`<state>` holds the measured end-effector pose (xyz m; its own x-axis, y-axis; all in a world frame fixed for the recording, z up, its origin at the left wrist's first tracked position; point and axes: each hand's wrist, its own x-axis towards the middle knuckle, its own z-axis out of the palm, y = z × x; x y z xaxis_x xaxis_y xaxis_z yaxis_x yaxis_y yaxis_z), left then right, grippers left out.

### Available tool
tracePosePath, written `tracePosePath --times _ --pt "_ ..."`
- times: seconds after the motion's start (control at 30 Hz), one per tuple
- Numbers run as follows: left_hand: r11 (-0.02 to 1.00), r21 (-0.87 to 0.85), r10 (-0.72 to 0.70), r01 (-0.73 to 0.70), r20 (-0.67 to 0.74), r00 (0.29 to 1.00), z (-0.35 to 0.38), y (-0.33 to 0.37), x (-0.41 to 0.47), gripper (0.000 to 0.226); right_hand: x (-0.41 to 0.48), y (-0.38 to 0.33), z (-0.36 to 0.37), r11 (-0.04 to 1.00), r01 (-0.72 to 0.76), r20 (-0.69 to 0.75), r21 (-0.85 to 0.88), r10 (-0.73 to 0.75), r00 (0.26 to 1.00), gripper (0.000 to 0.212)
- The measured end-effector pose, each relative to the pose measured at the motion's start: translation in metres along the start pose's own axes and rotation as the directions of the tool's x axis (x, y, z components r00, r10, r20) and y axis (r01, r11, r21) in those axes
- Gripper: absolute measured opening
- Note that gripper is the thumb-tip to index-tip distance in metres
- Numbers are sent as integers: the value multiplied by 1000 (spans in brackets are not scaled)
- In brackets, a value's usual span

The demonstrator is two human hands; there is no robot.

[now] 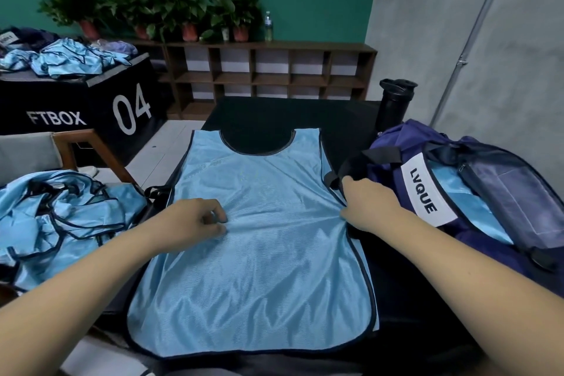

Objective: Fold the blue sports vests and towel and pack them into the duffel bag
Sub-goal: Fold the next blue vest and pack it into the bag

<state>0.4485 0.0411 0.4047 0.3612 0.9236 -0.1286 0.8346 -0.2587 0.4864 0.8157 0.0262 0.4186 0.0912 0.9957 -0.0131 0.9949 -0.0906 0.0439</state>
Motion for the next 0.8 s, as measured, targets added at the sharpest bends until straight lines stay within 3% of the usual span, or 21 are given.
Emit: tracePosePath --times 0.1,0.17,0.27,0.33,0.53,0.7,0.8 --pt "1000 -11 5 -5 10 1000 -2 1 0 11 3 -8 -1 998 64 -126 4 -63 990 18" --pt "1000 -10 9 -9 8 1000 -3 2 0 10 7 -17 6 978 178 -208 112 -152 966 15" --pt "1000 -13 5 -5 4 1000 -3 2 1 9 8 -36 19 905 337 -112 260 -319 941 36" --pt "1000 -13 5 -5 12 1000 -3 1 3 9 10 -45 25 897 338 19 284 -358 934 51" --pt "999 -39 12 -11 30 999 -3 -1 3 10 52 -28 45 978 111 58 174 -123 991 81" --pt "997 -75 -6 9 46 999 -5 -5 3 13 58 -24 56 989 59 14 134 -62 998 81" --pt "998 -65 1 2 50 999 -11 -6 1 13 51 -26 44 977 105 -61 186 -95 994 62"
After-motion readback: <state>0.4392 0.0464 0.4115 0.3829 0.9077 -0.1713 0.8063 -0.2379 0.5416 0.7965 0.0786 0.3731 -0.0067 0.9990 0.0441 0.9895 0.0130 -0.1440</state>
